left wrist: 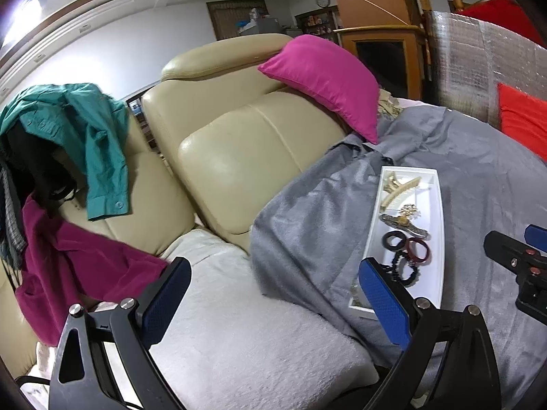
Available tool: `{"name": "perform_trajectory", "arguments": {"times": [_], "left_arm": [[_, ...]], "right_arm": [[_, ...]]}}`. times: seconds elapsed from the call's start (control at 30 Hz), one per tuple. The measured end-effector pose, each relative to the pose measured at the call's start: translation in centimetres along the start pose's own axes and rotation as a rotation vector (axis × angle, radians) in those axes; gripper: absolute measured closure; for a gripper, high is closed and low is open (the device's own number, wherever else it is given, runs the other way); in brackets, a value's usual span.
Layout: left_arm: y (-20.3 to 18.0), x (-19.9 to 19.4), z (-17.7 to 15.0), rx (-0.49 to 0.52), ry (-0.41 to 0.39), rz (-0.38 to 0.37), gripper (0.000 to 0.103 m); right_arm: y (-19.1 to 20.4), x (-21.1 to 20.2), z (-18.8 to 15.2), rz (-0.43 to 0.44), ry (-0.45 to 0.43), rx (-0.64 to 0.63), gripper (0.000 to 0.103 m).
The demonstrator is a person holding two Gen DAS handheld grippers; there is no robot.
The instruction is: Organize jewelry
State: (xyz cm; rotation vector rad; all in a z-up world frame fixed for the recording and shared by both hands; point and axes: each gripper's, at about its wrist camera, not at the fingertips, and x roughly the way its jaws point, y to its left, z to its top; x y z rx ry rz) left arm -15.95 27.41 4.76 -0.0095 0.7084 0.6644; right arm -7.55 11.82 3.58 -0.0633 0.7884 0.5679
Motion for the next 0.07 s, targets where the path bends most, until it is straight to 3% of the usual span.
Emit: {"name": "perform_trajectory", "arguments": {"times": [0.07], "left_arm": [[-1.57, 0.36, 0.48, 0.017, 0.014, -0.042, 0.005]], "right_arm": [[-1.75, -0.14, -0.23, -0.015, -0.002, 0.019, 0.019]]}}
